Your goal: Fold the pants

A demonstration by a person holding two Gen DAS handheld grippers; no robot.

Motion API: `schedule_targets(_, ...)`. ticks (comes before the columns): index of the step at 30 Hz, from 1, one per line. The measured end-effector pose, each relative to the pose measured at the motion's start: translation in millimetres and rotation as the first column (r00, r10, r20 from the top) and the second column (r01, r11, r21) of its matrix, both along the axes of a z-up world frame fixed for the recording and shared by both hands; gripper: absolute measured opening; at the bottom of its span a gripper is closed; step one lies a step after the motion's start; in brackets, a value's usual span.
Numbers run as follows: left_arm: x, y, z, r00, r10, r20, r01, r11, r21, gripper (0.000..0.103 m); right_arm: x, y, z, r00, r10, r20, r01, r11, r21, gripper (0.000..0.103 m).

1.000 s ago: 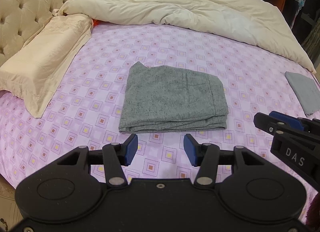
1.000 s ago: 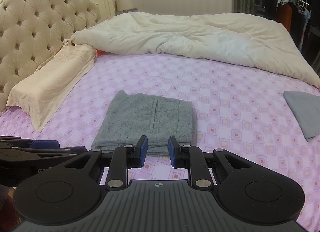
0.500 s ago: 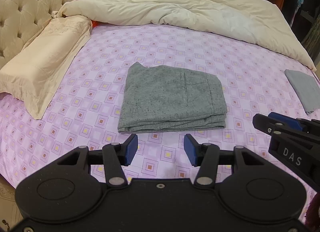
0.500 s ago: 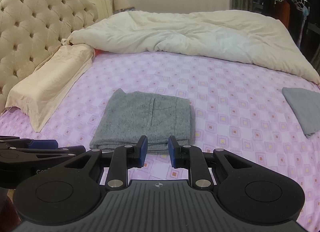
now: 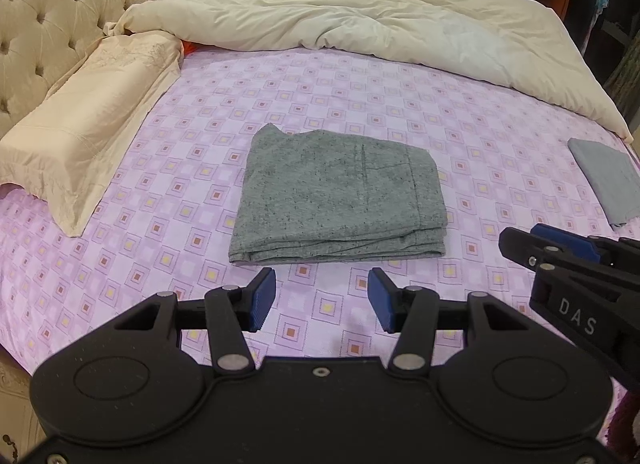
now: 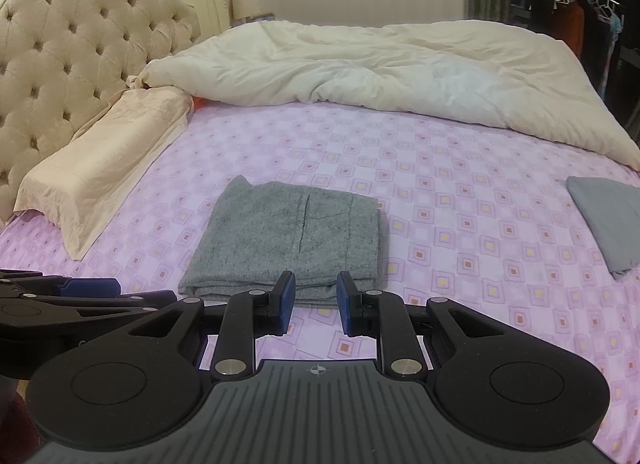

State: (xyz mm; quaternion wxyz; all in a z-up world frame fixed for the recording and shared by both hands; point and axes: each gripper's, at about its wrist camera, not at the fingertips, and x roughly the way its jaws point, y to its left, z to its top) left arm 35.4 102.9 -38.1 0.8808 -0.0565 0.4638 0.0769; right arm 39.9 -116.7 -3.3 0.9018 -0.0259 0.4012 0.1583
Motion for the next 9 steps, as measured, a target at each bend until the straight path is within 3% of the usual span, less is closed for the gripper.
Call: schedule_targets(9,0.9,-5.0,-3.5,1.000,0.007,-0.024,-0.007,1.000,0.004,0.058,3.4,-4.0,-0.5,1.000,0.012,-0.009,-0.012,1.000,0.003,0.021)
